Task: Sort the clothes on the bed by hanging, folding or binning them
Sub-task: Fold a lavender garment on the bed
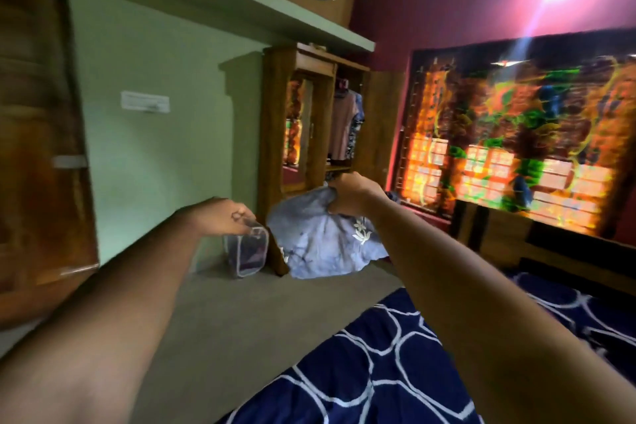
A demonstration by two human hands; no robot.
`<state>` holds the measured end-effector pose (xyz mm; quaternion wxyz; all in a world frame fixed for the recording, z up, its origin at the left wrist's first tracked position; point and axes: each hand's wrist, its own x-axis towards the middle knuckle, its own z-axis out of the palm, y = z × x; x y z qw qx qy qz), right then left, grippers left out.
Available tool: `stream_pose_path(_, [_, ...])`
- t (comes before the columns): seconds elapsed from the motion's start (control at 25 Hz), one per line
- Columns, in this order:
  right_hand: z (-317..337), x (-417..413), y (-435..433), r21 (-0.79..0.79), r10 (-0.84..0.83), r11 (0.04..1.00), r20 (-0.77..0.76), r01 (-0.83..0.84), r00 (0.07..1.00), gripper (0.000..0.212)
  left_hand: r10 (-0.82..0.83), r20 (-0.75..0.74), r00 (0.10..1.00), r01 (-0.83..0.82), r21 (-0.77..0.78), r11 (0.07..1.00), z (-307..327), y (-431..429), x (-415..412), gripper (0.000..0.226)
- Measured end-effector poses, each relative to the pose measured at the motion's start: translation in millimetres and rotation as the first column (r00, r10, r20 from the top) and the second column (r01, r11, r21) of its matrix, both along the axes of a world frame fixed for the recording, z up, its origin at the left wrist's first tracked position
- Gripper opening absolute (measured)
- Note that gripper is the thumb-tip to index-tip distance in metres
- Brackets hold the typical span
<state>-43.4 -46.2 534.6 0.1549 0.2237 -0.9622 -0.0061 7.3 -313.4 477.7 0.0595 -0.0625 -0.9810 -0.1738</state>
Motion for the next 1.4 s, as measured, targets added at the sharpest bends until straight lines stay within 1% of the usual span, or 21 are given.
stream_pose_path(0.08, [-6.7,-12.9,-57.2,-0.025,0.068,0.997,0.036,-0.067,0.997,0.051,0.082,0.026,0.996,-0.081,-0.061,0.995,-6.5,-57.8,7.5,0.042])
stream_pose_path(0.2, [-17.7,-34.1,-161.0,-0.049,0.165,0.986,0.091,-0.161,0.982,0.052,0.208,0.074,0.975,-0.207,-0.019,0.978,-19.5,-161.6,17.0,0.043])
stream_pose_path(0.32, [-25.8,-53.9,-266.6,-0.029,0.230,0.973,0.131,-0.228,0.964,0.054,0.286,0.077,0.955,-0.289,0.029,0.957,-31.4,-259.7,22.6,0.045])
stream_pose_path(0.4, [-32.4,-65.6,-324.1,-0.003,0.245,0.969,0.134,-0.246,0.960,0.055,0.313,0.071,0.947,-0.317,0.058,0.947,-39.7,-310.7,22.4,0.048])
stream_pose_path(0.56, [-56.2,-99.5,-430.9,-0.043,0.276,0.961,0.205,-0.273,0.939,0.058,0.336,0.096,0.937,-0.346,0.116,0.931,-55.5,-403.7,-1.8,0.047])
stream_pose_path(0.68, [-73.4,-136.5,-486.3,-0.054,0.279,0.960,0.251,-0.275,0.927,0.055,0.331,0.126,0.935,-0.346,0.126,0.930,-68.1,-454.9,-35.7,0.048])
stream_pose_path(0.76, [-81.7,-166.7,-513.6,-0.034,0.273,0.961,0.279,-0.275,0.921,0.054,0.331,0.132,0.934,-0.346,0.116,0.931,-77.0,-483.4,-62.9,0.048])
stream_pose_path(0.88, [-96.6,-236.3,-558.7,-0.003,0.274,0.958,0.296,-0.286,0.915,0.052,0.322,0.167,0.932,-0.338,0.081,0.938,-92.7,-534.5,-129.7,0.050])
stream_pose_path(0.96, [-106.0,-290.6,-582.1,0.009,0.268,0.959,0.303,-0.284,0.915,0.054,0.309,0.185,0.933,-0.323,0.051,0.945,-99.0,-561.0,-188.7,0.051])
stream_pose_path(1.12, [-107.4,-395.3,-603.2,-0.020,0.232,0.971,0.306,-0.237,0.923,0.057,0.248,0.196,0.949,-0.249,-0.019,0.968,-90.3,-575.7,-315.7,0.049])
stream_pose_path(1.24, [-115.6,-471.9,-597.1,-0.059,0.168,0.986,0.288,-0.158,0.943,0.051,0.143,0.186,0.972,-0.134,-0.059,0.989,-84.9,-568.0,-423.3,0.045])
stream_pose_path(1.32, [-127.4,-522.9,-582.2,-0.082,0.087,0.994,0.269,-0.068,0.959,0.049,0.070,0.214,0.974,-0.053,-0.084,0.995,-88.2,-557.2,-495.8,0.044])
stream_pose_path(1.4, [-142.9,-567.3,-562.5,-0.096,-0.001,0.995,0.280,0.029,0.960,0.052,0.013,0.238,0.971,0.015,-0.116,0.993,-95.0,-544.5,-557.0,0.046])
